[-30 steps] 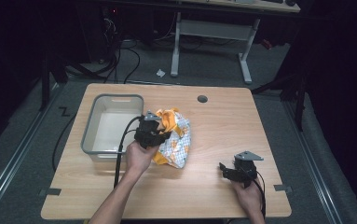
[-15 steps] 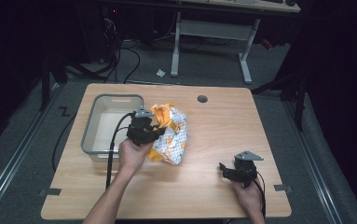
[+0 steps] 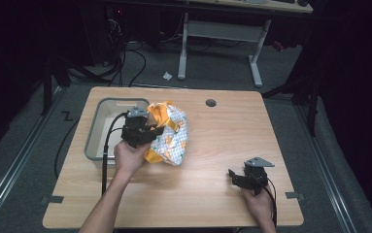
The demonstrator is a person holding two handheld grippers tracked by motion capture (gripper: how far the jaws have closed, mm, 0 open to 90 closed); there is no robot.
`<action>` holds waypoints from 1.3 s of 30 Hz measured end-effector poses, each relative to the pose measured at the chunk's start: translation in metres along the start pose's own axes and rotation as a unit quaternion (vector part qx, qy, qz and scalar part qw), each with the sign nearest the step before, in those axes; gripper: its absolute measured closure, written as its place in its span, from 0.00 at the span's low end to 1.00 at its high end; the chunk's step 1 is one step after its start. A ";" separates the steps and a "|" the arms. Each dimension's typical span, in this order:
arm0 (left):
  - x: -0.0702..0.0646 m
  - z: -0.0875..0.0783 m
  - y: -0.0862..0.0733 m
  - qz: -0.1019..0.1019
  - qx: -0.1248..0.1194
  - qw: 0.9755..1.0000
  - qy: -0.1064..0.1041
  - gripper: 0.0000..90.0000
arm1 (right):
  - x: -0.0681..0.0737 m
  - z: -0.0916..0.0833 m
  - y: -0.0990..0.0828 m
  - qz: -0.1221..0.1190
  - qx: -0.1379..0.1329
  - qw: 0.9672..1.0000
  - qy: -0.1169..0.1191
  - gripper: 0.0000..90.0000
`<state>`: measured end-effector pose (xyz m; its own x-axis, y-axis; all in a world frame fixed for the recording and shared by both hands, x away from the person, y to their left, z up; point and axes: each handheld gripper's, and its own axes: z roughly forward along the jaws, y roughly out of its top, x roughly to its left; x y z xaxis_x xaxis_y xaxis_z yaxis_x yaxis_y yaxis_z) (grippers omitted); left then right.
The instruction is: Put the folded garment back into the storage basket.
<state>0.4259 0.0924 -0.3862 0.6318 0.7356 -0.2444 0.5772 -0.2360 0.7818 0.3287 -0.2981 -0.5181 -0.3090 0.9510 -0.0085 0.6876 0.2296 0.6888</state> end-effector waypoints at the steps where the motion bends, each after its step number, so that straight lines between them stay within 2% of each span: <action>1: 0.001 -0.001 0.000 -0.001 -0.001 1.000 0.001 0.85 | 0.000 0.000 0.000 0.000 0.000 1.000 0.000 0.30; 11: 0.008 -0.017 0.005 -0.004 -0.014 1.000 0.007 0.85 | 0.000 0.000 0.000 0.000 0.000 1.000 0.000 0.30; 16: 0.013 -0.025 0.006 -0.001 -0.013 1.000 0.014 0.85 | 0.000 0.000 0.000 0.001 0.001 1.000 -0.001 0.30; 23: 0.023 -0.034 0.007 -0.017 -0.027 0.999 0.014 0.85 | 0.000 0.000 0.000 0.001 0.000 1.000 0.000 0.30; 33: 0.033 -0.053 0.012 -0.008 -0.026 0.999 0.039 0.85 | 0.000 0.000 0.000 0.001 0.001 1.000 -0.001 0.30; 39: 0.041 -0.064 0.010 -0.011 -0.028 0.998 0.049 0.85 | 0.000 0.000 0.000 0.000 0.000 1.000 -0.001 0.30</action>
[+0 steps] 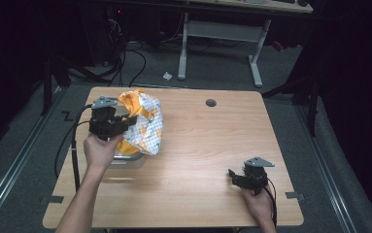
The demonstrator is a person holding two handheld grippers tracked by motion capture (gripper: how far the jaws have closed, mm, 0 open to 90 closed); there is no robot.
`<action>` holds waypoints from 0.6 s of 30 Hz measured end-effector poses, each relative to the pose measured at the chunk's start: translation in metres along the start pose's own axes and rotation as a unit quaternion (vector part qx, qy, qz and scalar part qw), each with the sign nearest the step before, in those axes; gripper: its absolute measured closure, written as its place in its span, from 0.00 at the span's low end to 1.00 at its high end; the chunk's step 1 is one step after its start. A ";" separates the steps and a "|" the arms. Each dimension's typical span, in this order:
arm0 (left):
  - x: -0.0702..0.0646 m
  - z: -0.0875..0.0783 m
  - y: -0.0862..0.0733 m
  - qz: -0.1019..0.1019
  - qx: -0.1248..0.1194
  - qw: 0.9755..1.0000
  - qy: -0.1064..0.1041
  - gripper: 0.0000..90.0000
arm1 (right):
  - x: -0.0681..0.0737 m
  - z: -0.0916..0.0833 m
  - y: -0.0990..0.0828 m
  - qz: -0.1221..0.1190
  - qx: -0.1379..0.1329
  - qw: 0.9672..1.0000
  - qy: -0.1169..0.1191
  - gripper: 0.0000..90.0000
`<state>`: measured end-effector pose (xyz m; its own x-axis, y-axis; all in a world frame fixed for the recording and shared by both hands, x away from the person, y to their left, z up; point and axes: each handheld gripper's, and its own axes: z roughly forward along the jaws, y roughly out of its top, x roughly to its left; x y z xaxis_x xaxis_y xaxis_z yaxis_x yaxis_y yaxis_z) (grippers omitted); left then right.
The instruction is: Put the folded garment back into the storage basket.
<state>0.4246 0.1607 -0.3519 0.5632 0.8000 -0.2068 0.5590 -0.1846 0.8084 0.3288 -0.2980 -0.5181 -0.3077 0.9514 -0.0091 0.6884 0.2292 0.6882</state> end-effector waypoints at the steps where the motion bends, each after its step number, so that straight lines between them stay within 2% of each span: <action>1: 0.002 -0.001 0.000 -0.001 -0.001 1.000 0.002 0.85 | 0.000 0.000 0.000 0.000 0.000 1.000 0.000 0.30; 7: 0.011 -0.008 -0.002 -0.009 -0.007 1.000 0.009 0.85 | 0.000 0.000 0.000 0.000 0.000 1.000 0.000 0.30; 9: 0.016 -0.010 -0.003 -0.012 -0.004 1.000 0.015 0.85 | 0.000 0.000 0.000 0.000 0.000 1.000 0.000 0.30; 18: 0.026 -0.013 -0.007 -0.022 0.004 0.999 0.023 0.85 | 0.000 0.000 0.000 0.000 0.000 1.000 0.000 0.30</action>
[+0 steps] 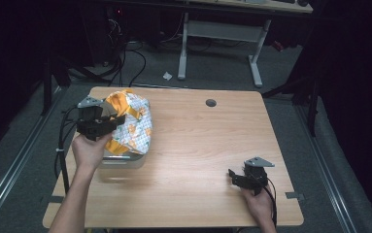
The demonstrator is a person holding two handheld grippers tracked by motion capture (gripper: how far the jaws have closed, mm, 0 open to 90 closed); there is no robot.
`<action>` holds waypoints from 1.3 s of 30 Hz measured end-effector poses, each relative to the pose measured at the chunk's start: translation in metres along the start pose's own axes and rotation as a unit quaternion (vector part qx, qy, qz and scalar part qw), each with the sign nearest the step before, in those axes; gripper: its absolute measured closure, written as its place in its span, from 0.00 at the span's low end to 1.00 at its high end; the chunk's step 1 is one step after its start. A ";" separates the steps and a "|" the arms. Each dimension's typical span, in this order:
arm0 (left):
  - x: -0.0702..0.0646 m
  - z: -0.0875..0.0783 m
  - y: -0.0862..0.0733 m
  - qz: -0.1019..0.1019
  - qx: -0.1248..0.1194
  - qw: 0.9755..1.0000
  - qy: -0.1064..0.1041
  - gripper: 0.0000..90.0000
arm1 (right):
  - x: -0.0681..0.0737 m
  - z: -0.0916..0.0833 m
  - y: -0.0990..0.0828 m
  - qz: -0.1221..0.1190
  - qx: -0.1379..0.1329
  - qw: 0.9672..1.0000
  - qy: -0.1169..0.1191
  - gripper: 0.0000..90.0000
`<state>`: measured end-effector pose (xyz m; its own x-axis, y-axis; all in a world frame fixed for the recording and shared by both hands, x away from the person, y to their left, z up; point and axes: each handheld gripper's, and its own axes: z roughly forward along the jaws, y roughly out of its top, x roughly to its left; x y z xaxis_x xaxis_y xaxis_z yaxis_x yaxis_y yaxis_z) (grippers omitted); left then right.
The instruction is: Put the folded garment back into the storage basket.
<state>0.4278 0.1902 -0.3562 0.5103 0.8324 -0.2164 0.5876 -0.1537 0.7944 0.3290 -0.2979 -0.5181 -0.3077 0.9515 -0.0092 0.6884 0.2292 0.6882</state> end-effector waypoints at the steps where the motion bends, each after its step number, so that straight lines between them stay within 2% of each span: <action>1: 0.001 0.000 0.000 -0.001 0.001 1.000 0.002 0.85 | 0.000 0.000 0.000 0.000 0.000 1.000 0.000 0.30; 12: 0.015 0.006 -0.005 -0.004 0.017 1.000 0.022 0.84 | 0.000 0.000 0.000 0.000 0.000 1.000 0.000 0.30; 21: 0.028 0.016 -0.012 -0.020 0.034 0.999 0.028 0.84 | 0.000 0.000 0.000 0.000 0.000 1.000 0.000 0.30; 33: 0.032 0.043 -0.020 -0.026 0.061 0.998 0.020 0.83 | 0.000 0.000 0.000 0.001 0.000 1.000 0.000 0.30; 39: 0.029 0.057 -0.024 -0.018 0.078 0.996 0.026 0.81 | 0.000 0.000 0.000 0.001 0.000 1.000 0.000 0.30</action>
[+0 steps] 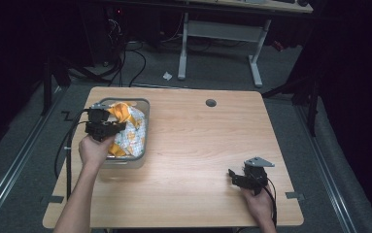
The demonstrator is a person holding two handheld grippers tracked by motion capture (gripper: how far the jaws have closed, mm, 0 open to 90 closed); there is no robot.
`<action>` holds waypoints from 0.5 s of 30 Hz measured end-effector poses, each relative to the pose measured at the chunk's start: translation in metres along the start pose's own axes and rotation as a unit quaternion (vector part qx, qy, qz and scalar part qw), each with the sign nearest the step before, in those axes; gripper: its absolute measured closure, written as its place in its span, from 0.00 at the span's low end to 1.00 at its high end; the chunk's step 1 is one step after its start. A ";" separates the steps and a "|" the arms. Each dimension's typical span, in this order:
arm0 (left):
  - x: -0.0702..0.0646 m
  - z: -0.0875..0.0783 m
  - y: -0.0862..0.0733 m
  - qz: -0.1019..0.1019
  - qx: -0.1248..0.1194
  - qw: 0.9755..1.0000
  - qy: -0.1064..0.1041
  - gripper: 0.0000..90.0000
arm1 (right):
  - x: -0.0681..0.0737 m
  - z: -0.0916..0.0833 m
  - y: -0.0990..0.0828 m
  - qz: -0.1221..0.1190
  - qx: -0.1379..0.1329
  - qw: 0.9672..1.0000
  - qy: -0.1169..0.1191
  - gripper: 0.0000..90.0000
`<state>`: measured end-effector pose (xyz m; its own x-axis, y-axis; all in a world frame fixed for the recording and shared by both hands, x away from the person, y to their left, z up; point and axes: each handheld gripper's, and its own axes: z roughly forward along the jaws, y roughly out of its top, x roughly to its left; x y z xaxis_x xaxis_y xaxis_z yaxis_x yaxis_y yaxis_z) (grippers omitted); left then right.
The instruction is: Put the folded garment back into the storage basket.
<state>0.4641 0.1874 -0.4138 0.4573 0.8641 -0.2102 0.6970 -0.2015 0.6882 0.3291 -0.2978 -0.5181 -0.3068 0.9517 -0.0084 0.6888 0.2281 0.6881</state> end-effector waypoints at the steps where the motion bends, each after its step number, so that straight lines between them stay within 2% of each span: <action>1: 0.000 0.002 0.000 0.000 0.006 1.000 0.001 0.80 | 0.000 0.000 0.000 0.000 0.000 1.000 0.000 0.30; 4: 0.002 0.009 -0.002 -0.005 0.020 1.000 0.006 0.76 | 0.000 0.000 0.000 0.000 0.000 1.000 0.000 0.30; 8: 0.004 0.015 -0.003 -0.003 0.037 0.999 0.029 0.70 | 0.000 0.000 0.000 0.000 0.000 1.000 0.000 0.30; 9: 0.004 0.015 -0.003 -0.003 0.040 0.999 0.034 0.68 | 0.000 0.000 0.000 0.000 0.000 1.000 0.000 0.30; 10: 0.005 0.016 -0.003 -0.005 0.045 0.998 0.040 0.61 | 0.000 0.000 0.000 0.000 0.000 1.000 0.000 0.30; 11: 0.005 0.017 -0.003 -0.005 0.047 0.998 0.048 0.61 | 0.000 0.000 0.000 0.000 0.000 1.000 0.000 0.30; 13: 0.004 0.016 -0.004 -0.003 0.044 0.997 0.066 0.56 | 0.000 0.000 0.000 0.000 0.000 1.000 0.000 0.30; 15: 0.004 0.013 -0.003 -0.004 0.035 0.997 0.072 0.52 | 0.000 0.000 0.000 0.000 0.000 1.000 0.000 0.30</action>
<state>0.4712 0.1854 -0.4262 0.3704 0.9223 -0.1104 0.7399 -0.2211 0.6353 0.3291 -0.2978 -0.5181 -0.3069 0.9517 -0.0086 0.6887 0.2284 0.6881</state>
